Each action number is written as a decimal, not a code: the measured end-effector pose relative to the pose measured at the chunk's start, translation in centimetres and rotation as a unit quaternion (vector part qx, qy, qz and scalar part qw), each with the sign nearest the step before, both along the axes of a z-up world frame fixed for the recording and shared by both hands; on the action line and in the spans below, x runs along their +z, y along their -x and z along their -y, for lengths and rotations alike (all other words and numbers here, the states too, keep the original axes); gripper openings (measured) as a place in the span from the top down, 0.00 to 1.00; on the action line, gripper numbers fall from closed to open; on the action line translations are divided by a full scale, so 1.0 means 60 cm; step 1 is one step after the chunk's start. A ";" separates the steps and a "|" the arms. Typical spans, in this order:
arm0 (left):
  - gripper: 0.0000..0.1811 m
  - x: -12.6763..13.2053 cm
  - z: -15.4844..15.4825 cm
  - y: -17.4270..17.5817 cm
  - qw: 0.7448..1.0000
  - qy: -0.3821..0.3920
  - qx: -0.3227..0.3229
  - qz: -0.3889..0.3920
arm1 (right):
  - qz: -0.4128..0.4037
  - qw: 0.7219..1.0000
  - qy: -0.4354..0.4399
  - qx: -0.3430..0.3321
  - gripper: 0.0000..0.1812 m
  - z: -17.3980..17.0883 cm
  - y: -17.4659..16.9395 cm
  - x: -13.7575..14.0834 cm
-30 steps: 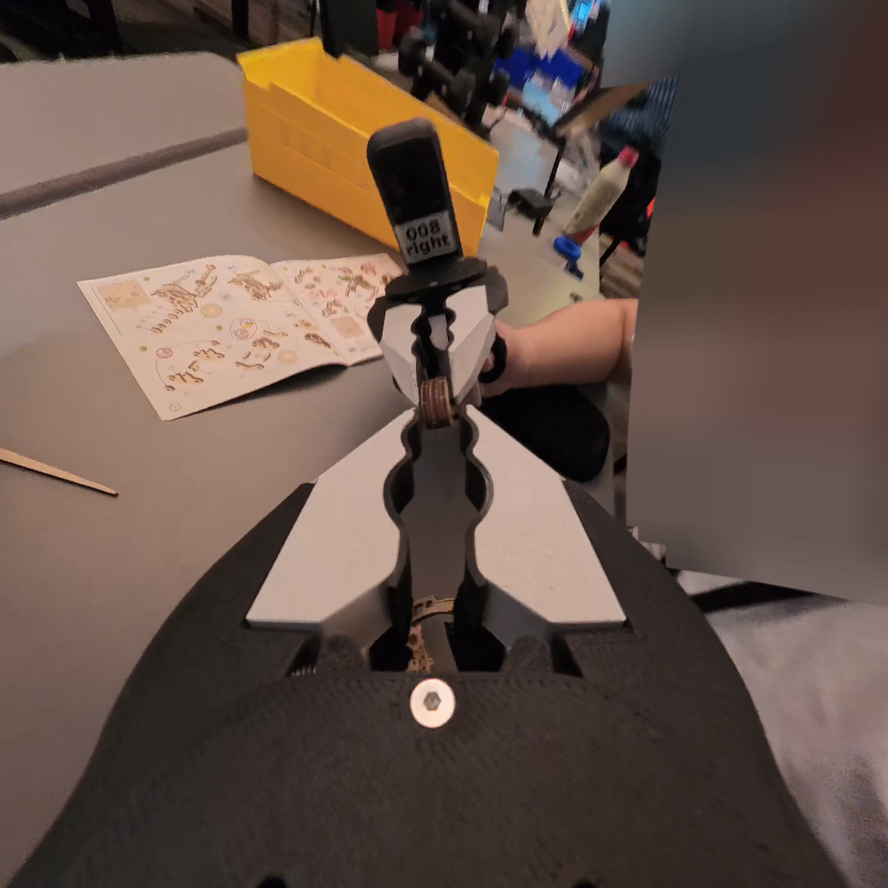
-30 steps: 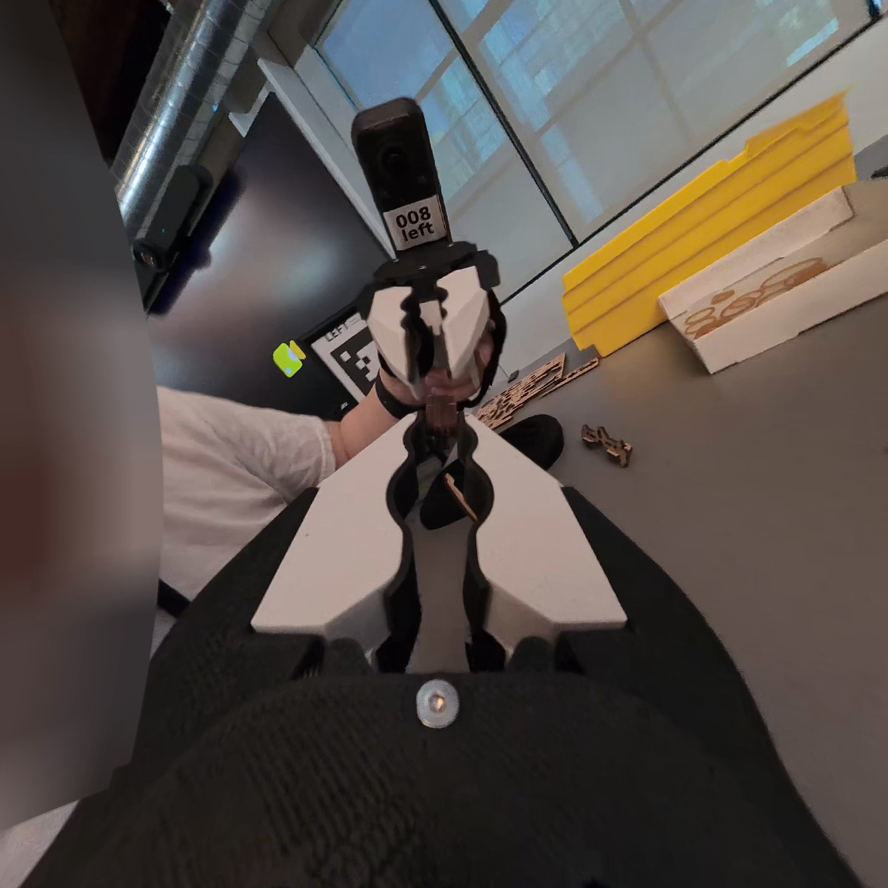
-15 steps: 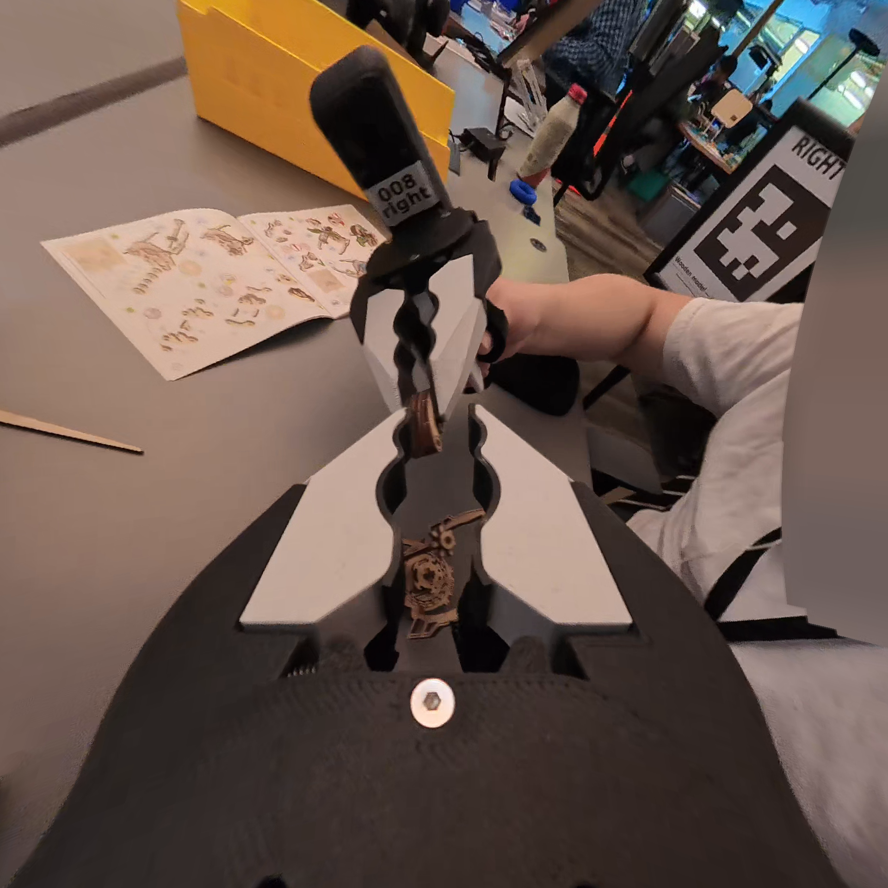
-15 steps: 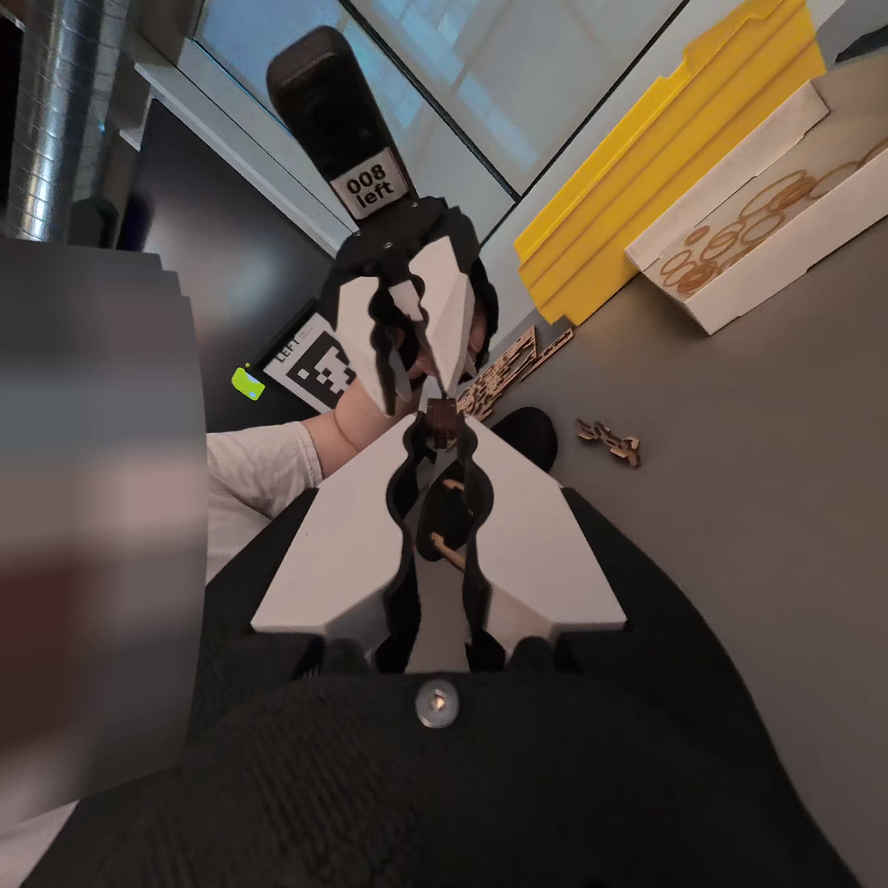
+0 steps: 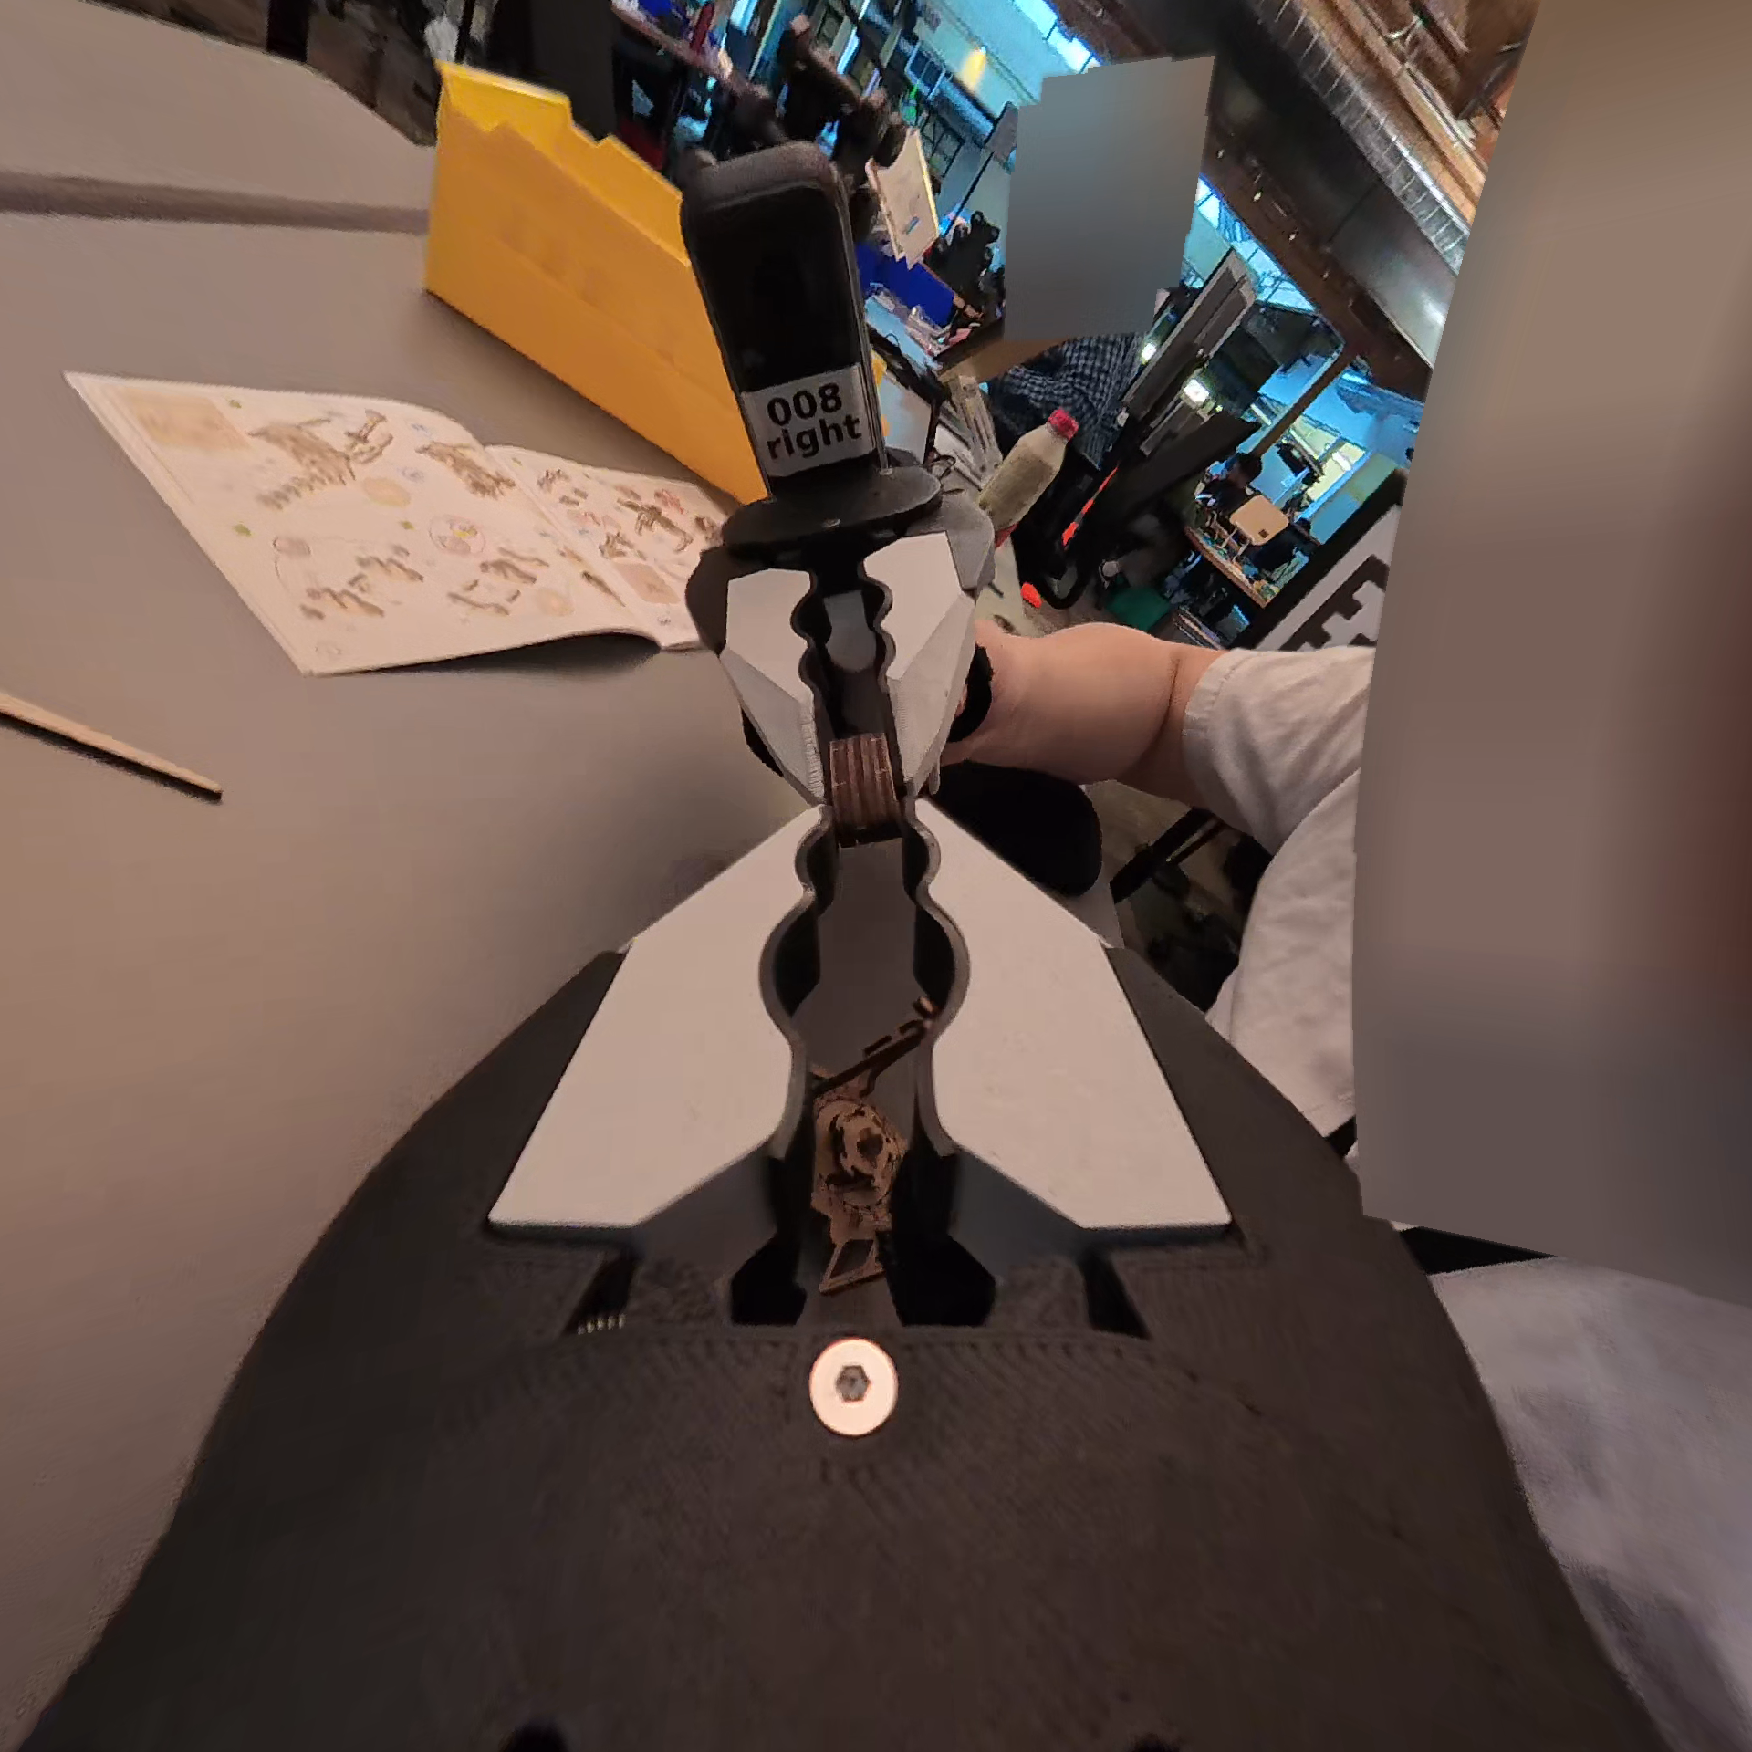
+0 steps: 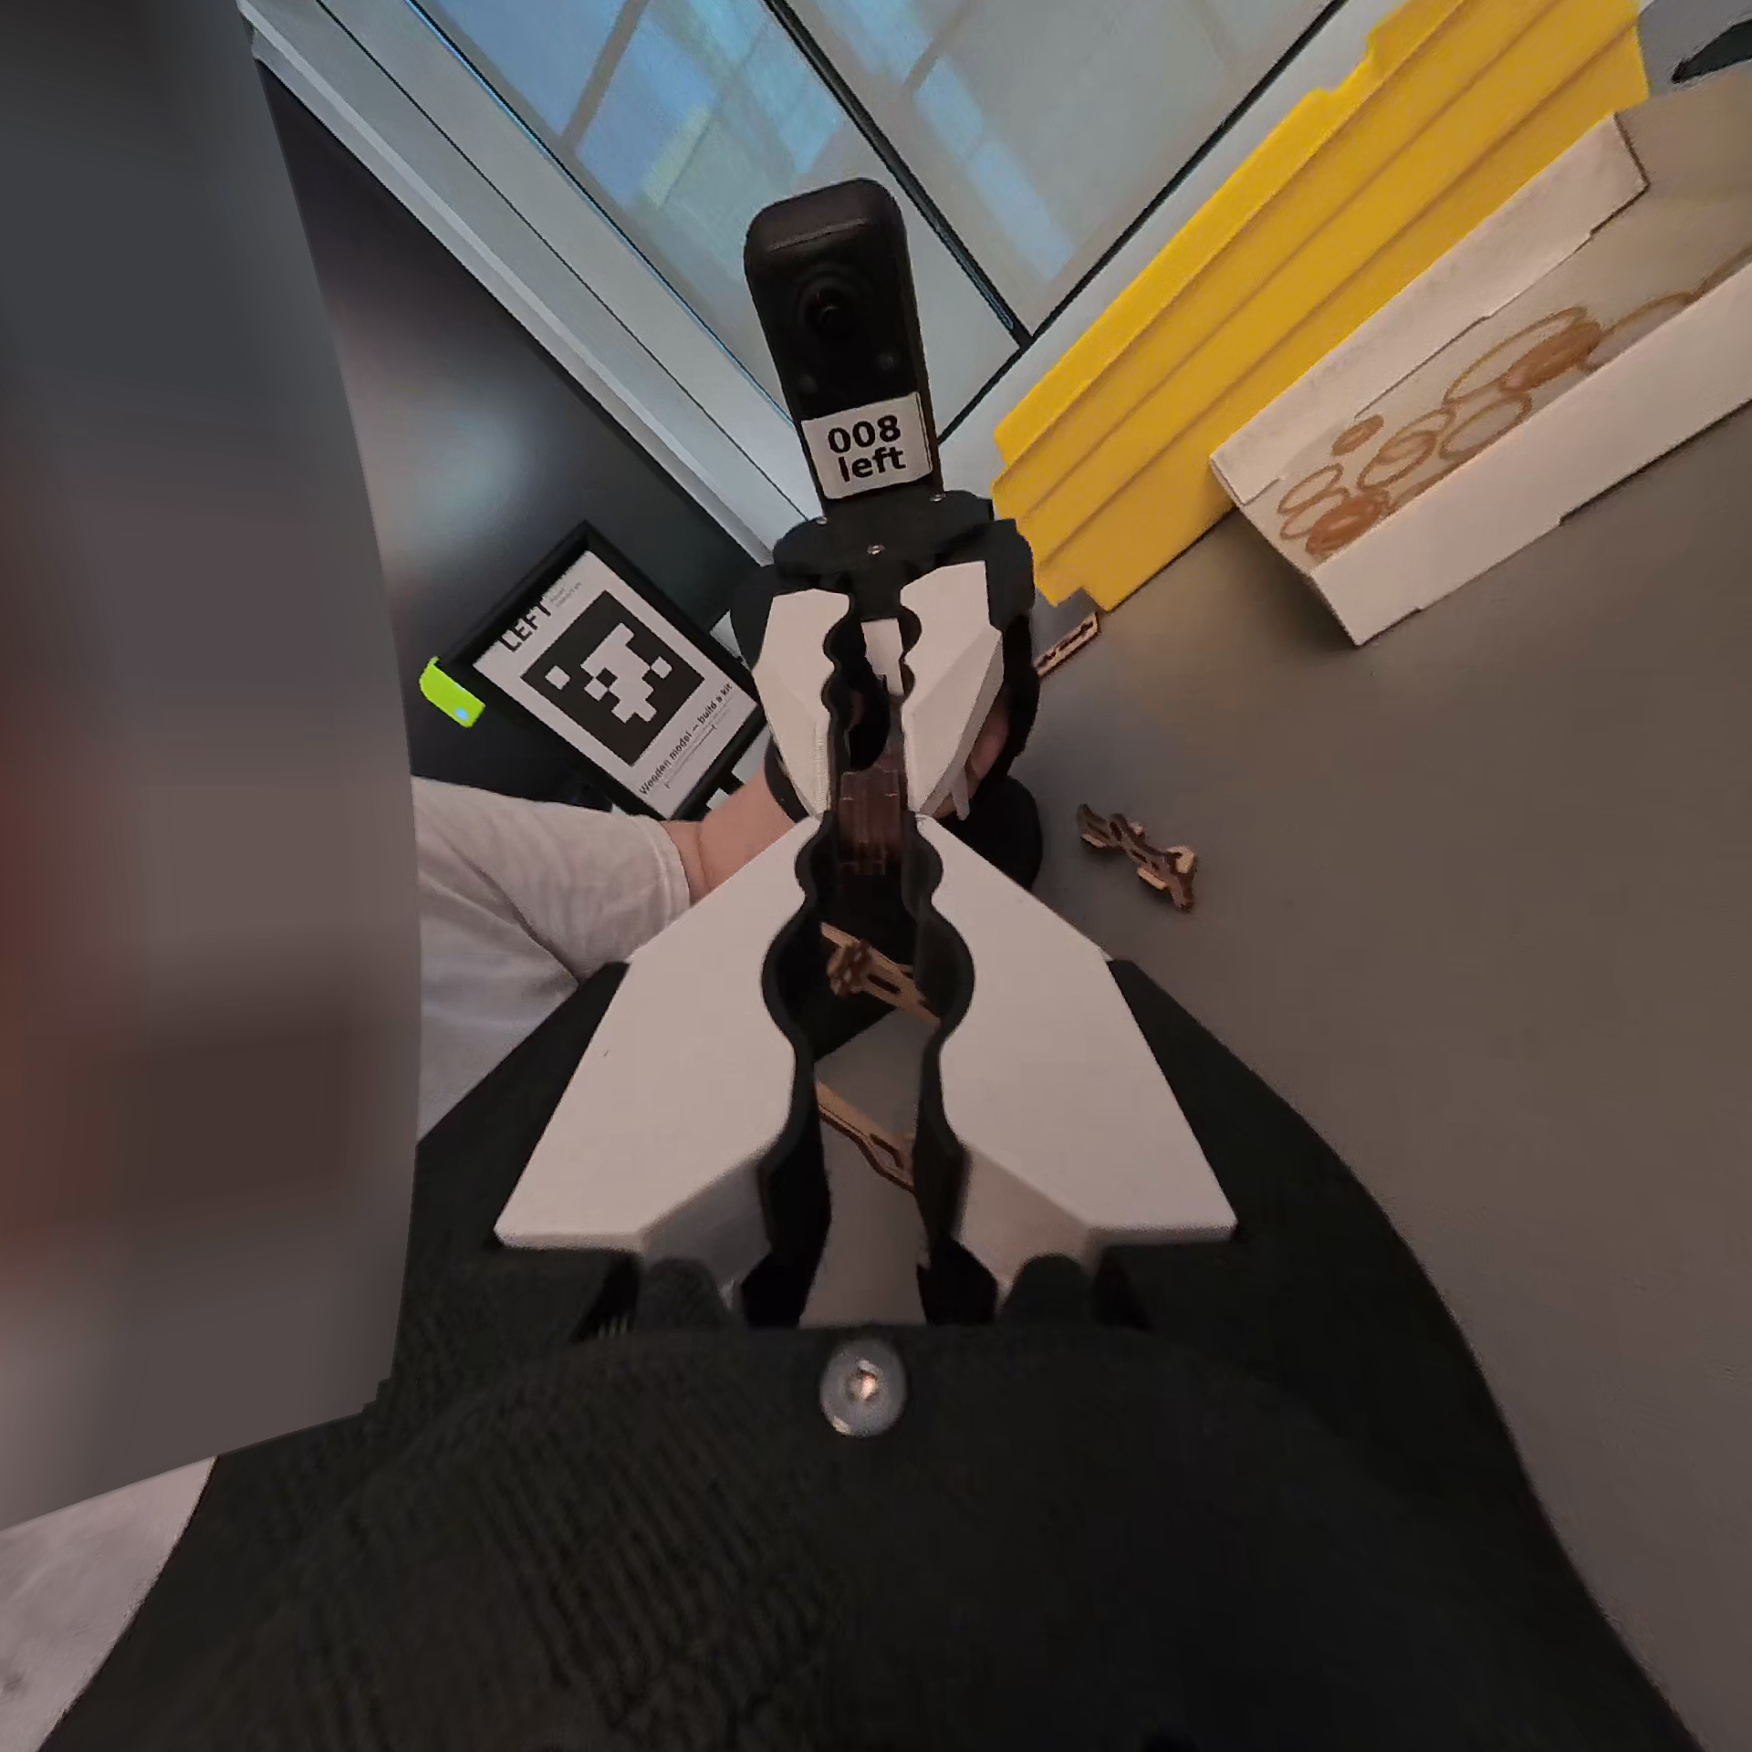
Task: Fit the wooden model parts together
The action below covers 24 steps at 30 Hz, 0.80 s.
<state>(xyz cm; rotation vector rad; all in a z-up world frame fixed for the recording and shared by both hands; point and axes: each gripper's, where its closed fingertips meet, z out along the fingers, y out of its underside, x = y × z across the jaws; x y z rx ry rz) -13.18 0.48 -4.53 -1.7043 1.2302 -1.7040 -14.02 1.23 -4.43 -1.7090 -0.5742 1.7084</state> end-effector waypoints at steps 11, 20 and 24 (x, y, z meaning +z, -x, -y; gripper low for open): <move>0.94 -0.047 0.009 0.004 0.998 0.046 -0.016 -0.051 | 0.043 0.999 0.005 0.031 0.89 0.000 -0.001 -0.047; 0.94 -0.075 0.008 0.029 0.985 0.134 -0.033 -0.106 | 0.143 0.943 -0.300 0.006 0.90 0.003 -0.008 -0.028; 0.95 -0.079 0.006 0.039 0.978 0.168 -0.038 -0.117 | 0.220 0.886 -0.407 0.011 0.93 0.013 0.009 -0.063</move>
